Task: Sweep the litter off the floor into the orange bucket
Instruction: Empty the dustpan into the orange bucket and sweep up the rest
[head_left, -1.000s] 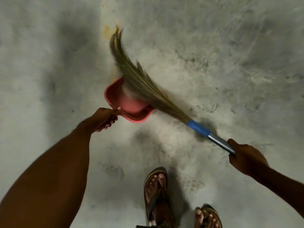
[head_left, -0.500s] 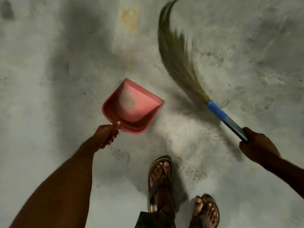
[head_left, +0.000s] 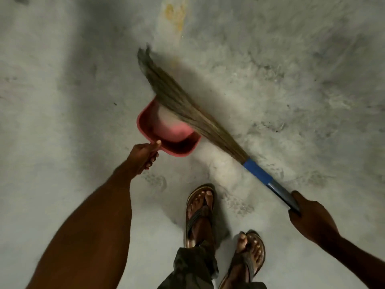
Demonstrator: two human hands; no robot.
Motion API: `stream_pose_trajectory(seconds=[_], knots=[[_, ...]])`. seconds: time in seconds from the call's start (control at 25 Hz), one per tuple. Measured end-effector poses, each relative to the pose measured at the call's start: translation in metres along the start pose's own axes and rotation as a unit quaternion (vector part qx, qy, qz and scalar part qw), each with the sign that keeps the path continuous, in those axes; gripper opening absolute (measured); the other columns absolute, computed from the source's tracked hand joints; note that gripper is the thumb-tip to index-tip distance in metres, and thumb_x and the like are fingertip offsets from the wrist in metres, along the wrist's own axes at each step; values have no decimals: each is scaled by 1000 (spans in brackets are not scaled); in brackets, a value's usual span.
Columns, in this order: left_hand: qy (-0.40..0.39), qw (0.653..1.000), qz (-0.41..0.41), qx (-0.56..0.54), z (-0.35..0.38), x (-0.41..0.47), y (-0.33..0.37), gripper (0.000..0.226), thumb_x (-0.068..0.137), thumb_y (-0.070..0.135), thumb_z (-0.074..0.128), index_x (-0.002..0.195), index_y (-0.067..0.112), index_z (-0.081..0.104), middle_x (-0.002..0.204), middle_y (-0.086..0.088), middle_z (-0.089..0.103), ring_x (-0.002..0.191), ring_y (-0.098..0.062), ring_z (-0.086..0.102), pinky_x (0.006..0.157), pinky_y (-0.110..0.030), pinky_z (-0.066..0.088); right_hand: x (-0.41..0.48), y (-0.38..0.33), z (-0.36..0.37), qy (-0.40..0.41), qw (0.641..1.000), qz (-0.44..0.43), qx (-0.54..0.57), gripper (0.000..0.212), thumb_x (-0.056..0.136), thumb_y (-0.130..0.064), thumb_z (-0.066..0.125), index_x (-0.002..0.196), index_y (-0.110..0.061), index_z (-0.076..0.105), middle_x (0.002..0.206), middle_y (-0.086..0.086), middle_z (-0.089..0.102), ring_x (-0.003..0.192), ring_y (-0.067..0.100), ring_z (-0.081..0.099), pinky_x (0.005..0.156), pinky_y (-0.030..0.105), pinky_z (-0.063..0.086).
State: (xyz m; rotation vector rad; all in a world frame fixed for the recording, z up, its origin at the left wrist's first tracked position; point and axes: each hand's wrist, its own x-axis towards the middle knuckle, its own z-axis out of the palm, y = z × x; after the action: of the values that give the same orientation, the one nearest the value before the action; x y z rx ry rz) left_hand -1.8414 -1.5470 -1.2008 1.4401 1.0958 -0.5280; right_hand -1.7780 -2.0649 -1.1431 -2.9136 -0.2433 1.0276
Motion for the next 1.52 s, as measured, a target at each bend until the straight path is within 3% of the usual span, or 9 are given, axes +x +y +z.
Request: stream_pose_trajectory(seconds=[0.12, 0.32, 0.56, 0.68, 0.8, 0.96, 1.08, 1.24, 1.52], knots=[[14, 999, -9, -32, 8, -30, -8, 51, 94, 53, 70, 76, 6, 63, 58, -5, 52, 44, -14, 42, 42, -22, 32, -19, -2, -29, 30, 998, 26, 46, 36, 78, -2, 73, 111, -6, 60, 56, 2, 51, 48, 34, 54, 52, 33, 38], [32, 997, -49, -53, 17, -46, -34, 50, 96, 52, 68, 74, 7, 62, 58, -4, 51, 41, -12, 41, 41, -21, 31, 21, -37, -46, 8, 999, 33, 42, 23, 81, -8, 63, 94, -19, 49, 71, 9, 56, 66, 36, 57, 59, 34, 42], [27, 997, -64, -14, 28, -29, -72, 50, 97, 54, 65, 71, 12, 58, 55, -1, 49, 36, -8, 40, 34, -15, 26, 34, -48, 20, -58, 997, 12, 50, 28, 82, -12, 60, 107, -23, 55, 84, 9, 62, 74, 34, 60, 62, 31, 43], [39, 998, -47, -32, 36, -35, -73, 50, 96, 55, 66, 71, 12, 59, 54, 0, 50, 39, -10, 40, 36, -16, 27, 0, -39, 34, -71, 997, -24, 1, 43, 83, -17, 62, 125, -23, 57, 99, 14, 70, 90, 40, 68, 70, 38, 53], [59, 996, -41, -53, 44, -65, -67, 51, 98, 53, 64, 69, 11, 58, 51, 0, 49, 38, -10, 39, 35, -16, 27, -52, -28, 27, -82, 995, -48, -7, 40, 83, -18, 65, 122, -19, 56, 94, 16, 72, 87, 42, 69, 68, 38, 51], [69, 991, -13, -116, 50, -128, -44, 49, 101, 48, 62, 74, 7, 59, 52, -1, 50, 37, -11, 39, 35, -17, 27, -128, -14, -9, -58, 997, -23, 43, 30, 85, -13, 69, 110, -13, 54, 70, 9, 63, 64, 38, 63, 56, 33, 44], [78, 983, 21, -167, 49, -185, -12, 45, 102, 43, 63, 77, 5, 58, 54, -2, 51, 40, -12, 39, 37, -19, 29, -188, -2, -57, -23, 995, 6, 95, 28, 83, -4, 71, 97, -16, 50, 55, -5, 48, 45, 21, 47, 46, 29, 34], [87, 974, 42, -206, 35, -278, 32, 42, 100, 42, 66, 74, 9, 58, 59, -3, 55, 45, -12, 42, 40, -20, 31, -244, 1, -141, 12, 986, 58, 155, 26, 78, 2, 72, 93, -14, 58, 60, 6, 56, 52, 33, 53, 50, 34, 38], [106, 956, 59, -267, -3, -434, 105, 39, 96, 49, 67, 90, 10, 69, 64, -2, 57, 45, -12, 42, 39, -19, 33, -279, -41, -277, -18, 947, 127, 296, 23, 67, 6, 75, 79, -7, 60, 61, 11, 55, 54, 27, 50, 50, 30, 41]])
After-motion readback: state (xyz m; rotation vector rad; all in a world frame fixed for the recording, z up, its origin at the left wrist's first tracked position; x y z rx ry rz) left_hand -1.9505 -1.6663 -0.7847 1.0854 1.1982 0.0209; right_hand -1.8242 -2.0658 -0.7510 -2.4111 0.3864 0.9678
